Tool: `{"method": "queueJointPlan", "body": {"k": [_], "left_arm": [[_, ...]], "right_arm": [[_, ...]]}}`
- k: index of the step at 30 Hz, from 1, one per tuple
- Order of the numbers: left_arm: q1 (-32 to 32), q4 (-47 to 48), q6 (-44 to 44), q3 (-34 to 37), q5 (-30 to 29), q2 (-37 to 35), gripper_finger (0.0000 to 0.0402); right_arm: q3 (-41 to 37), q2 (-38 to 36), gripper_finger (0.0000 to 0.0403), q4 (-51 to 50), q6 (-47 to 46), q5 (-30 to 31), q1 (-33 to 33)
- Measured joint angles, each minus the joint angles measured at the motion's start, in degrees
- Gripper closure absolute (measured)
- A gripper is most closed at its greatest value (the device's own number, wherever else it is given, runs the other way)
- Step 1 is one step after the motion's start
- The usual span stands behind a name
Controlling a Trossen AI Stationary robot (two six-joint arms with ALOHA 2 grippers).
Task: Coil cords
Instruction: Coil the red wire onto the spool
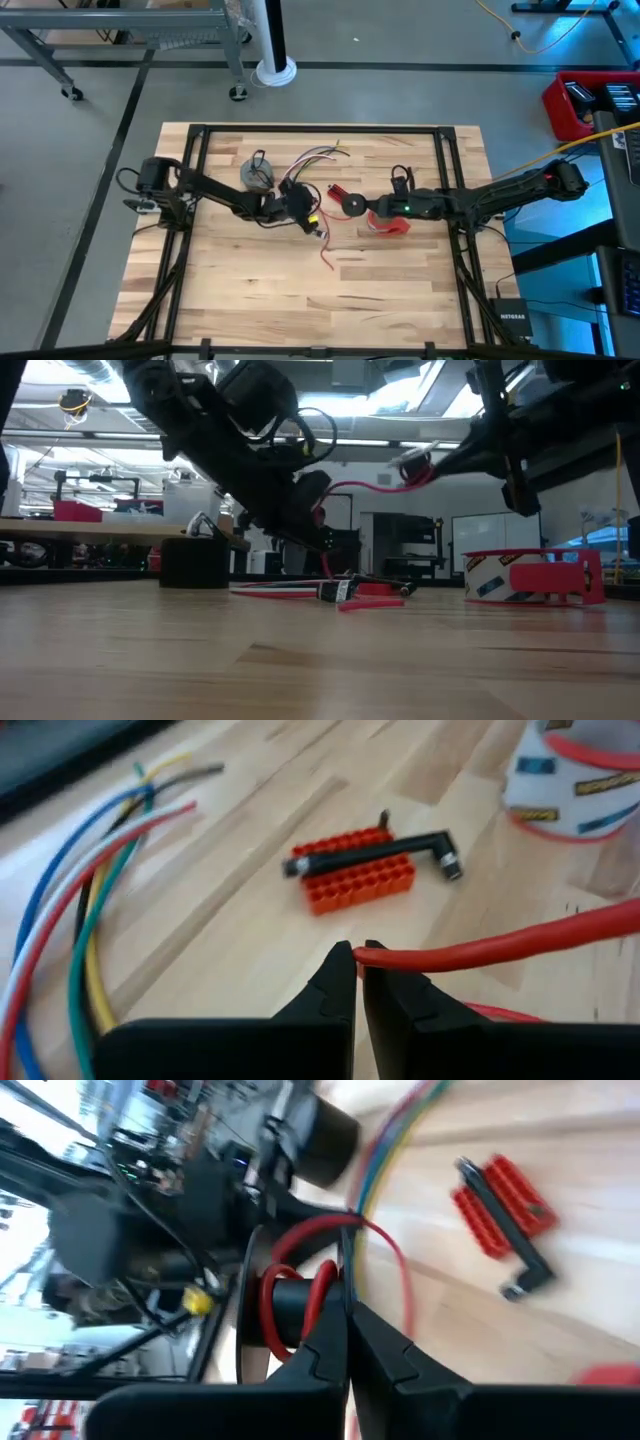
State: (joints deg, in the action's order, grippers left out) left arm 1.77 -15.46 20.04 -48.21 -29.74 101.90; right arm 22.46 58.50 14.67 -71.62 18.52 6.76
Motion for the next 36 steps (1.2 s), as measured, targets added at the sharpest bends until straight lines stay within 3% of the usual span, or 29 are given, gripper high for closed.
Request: {"method": "queueJointPlan", "body": {"k": [4,11,14,18,29,36], "left_arm": [[-3.7,5.3,5.6,-0.3,8.1,-2.3,0.0398],[-11.7,13.0,17.3,-6.1,30.5,-1.8,0.0398],[-14.3,14.8,19.3,-8.4,37.3,-1.3,0.0399],[-16.8,16.8,21.4,-11.1,43.5,-1.2,0.0399],[-18.8,23.5,29.9,-12.7,53.9,-1.1,0.0400],[-18.7,18.4,46.3,-12.7,70.2,2.6,0.0400]], "right_arm": [[0.0,0.0,0.0400,-4.1,-2.3,-1.8,0.0],[0.0,0.0,0.0400,-7.4,-5.3,-7.6,0.0],[0.0,0.0,0.0400,-7.3,-6.4,-10.7,0.0],[0.0,0.0,0.0400,-7.4,-7.9,-13.2,0.0],[0.0,0.0,0.0400,-2.9,-4.8,-17.2,0.0],[0.0,0.0,0.0400,-3.4,-3.0,-18.3,0.0]]}}
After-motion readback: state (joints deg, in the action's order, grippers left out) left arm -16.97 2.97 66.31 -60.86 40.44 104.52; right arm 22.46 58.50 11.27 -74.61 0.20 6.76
